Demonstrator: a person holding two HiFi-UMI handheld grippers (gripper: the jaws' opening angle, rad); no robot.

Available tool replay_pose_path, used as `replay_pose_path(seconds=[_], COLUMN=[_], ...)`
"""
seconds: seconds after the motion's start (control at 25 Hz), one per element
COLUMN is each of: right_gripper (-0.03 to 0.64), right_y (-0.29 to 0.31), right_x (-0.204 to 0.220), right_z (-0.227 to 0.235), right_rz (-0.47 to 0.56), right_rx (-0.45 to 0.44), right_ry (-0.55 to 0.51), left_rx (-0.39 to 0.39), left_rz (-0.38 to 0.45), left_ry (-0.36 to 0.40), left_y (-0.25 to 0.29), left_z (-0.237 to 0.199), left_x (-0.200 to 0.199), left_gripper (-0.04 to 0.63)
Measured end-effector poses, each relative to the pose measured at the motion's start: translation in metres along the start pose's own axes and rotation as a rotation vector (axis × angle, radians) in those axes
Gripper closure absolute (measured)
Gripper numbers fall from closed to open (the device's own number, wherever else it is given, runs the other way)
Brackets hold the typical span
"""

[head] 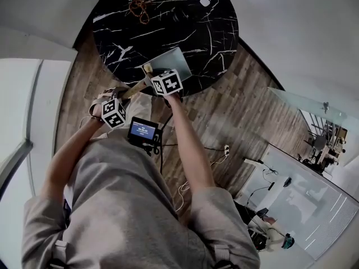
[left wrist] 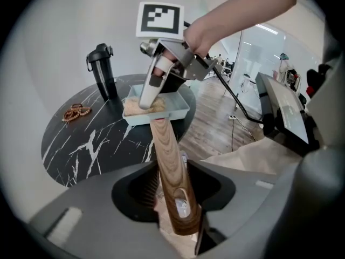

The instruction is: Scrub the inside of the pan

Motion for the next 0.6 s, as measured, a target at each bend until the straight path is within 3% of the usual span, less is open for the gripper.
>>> replay_pose_path(seconds=[0.16,0.32,0.44,0.6], right_gripper=[0.534,0.535,0.534,0.534], right_y=[-0.019,-0.046,-0.057,-0.066], right_x=[-0.006,-0.016,-0.015,-0.012], right_z=[-0.010,-0.005,0.015,0.050], right_rz=[0.083,0.217,0.222,0.160], right_rx=[-0.069,-0.120,-0.024,0.190], right_ry=[0.030,0.125,0.096,-0.009], left_rx=[0.000,-0.005,-0.007,-0.009], left_rz=[-0.002,0.001,0.003,0.001], left_ry=[-0.010,-0.016,-0.014,-0.014], left_y=[0.001,0.001,0.000,0.001], left_z=[-0.005,-0.006,-0.007,-0.007], left_x=[0.000,0.000,-0.001,0.000], left_gripper=[0.442,0.445,0.445,0.445])
Point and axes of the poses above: the fingertips, and each gripper's own axes: y forward along the fingers, z to its right, x out of its underside, the point moved 5 cm from there along -y, backward along the fingers, and after that the axes turned 3 degrees about y, right-handed, at the moved point
